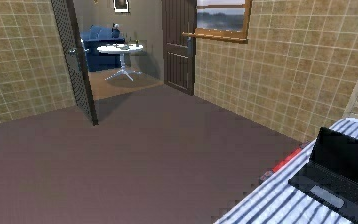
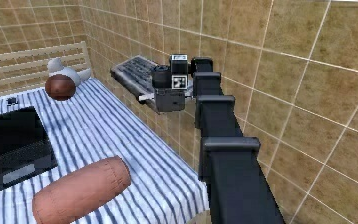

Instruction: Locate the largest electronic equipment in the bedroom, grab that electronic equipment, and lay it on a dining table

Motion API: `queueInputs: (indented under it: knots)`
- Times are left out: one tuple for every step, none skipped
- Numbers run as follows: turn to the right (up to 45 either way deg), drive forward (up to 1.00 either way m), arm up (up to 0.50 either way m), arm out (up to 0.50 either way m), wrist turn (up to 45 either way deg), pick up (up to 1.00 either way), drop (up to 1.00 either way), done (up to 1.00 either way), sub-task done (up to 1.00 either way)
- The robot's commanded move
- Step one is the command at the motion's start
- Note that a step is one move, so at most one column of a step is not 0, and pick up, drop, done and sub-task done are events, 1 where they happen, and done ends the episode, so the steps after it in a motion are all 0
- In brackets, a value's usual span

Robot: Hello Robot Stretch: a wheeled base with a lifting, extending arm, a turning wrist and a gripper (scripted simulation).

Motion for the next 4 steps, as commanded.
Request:
queueInputs:
  knots:
    - [0.0,0.0,0.0,0.0,-45.0,0.0,0.0,0.0,0.0]
    - [0.0,0.0,0.0,0.0,-45.0,0.0,0.0,0.0,0.0]
    - [0.0,0.0,0.0,0.0,-27.0,0.0,0.0,0.0,0.0]
    - [0.0,0.0,0.0,-0.28,0.0,0.0,0.0,0.0,0.0]
